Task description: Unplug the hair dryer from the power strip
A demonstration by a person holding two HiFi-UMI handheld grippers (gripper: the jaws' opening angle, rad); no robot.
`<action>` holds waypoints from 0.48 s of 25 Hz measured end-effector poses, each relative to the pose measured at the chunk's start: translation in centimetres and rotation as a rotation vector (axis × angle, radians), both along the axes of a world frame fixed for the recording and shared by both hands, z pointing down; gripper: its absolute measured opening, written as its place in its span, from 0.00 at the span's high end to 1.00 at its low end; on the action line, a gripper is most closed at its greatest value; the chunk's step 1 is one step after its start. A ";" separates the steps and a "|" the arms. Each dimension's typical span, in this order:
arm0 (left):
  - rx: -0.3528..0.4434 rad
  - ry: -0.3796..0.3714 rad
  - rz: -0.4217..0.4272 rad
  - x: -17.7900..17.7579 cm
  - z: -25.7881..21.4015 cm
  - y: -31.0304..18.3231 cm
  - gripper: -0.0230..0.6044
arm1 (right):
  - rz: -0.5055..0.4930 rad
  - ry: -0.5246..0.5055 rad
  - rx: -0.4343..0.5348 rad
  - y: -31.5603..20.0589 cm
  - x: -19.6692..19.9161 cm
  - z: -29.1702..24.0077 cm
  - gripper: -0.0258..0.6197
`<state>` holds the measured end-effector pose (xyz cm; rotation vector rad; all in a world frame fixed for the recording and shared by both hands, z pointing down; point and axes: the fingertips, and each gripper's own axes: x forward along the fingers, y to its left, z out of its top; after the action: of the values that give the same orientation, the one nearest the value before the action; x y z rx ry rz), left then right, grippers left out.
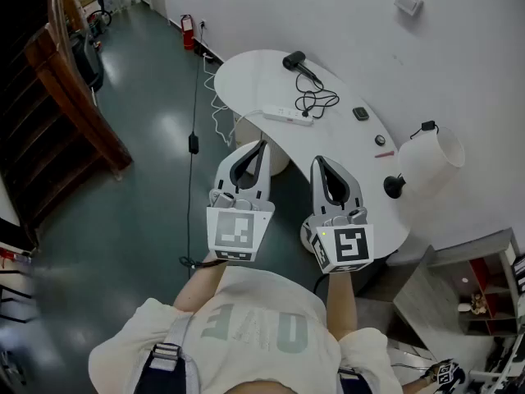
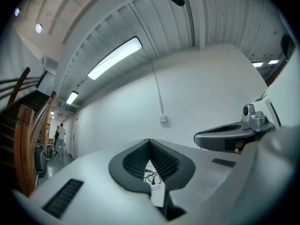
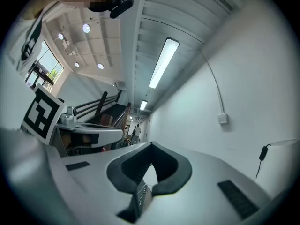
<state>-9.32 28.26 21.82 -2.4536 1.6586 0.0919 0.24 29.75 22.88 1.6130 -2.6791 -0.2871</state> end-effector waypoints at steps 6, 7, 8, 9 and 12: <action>-0.031 0.006 0.011 0.5 1.0 -1.2 0.96 | 0.006 -0.012 -0.021 -0.7 0.4 0.9 0.96; -0.041 0.007 0.010 0.5 1.3 -1.5 0.96 | 0.007 -0.014 -0.027 -0.8 0.6 1.0 0.96; -0.048 0.007 0.008 0.6 1.5 -1.7 0.96 | 0.007 -0.016 -0.031 -0.9 0.8 1.1 0.96; -0.051 0.008 0.006 0.6 1.6 -1.9 0.96 | 0.004 -0.017 -0.034 -1.0 0.9 1.1 0.96; -0.049 0.010 0.003 1.0 1.6 -2.4 0.96 | -0.003 -0.022 -0.041 -1.6 1.5 1.5 0.96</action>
<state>-8.30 25.90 23.40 -2.4952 1.6802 0.0649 1.73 28.18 24.39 1.6105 -2.6846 -0.2148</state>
